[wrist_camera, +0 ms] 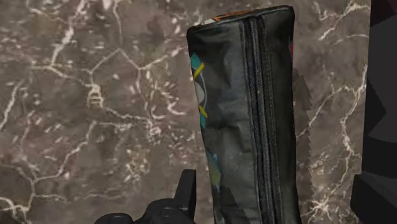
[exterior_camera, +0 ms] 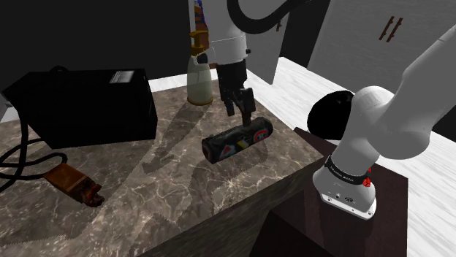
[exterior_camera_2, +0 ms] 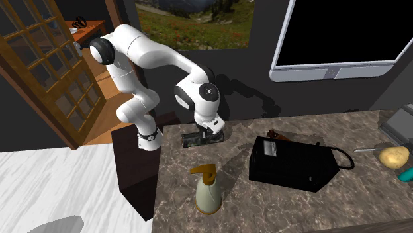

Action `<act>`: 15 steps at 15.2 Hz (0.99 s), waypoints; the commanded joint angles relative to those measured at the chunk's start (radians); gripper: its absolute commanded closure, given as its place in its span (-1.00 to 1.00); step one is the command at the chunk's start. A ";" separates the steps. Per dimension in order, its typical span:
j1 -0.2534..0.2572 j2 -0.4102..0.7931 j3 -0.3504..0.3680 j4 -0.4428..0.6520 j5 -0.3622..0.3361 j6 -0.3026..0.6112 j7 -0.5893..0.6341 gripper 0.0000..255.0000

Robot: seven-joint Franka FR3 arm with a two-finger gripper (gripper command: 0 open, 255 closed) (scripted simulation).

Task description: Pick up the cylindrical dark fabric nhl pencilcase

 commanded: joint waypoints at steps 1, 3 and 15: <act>0.016 0.020 0.009 -0.005 0.006 0.015 -0.035 -1.00; 0.017 0.029 0.011 -0.024 0.007 0.042 -0.040 -1.00; 0.018 0.054 0.013 -0.063 0.012 0.106 -0.051 1.00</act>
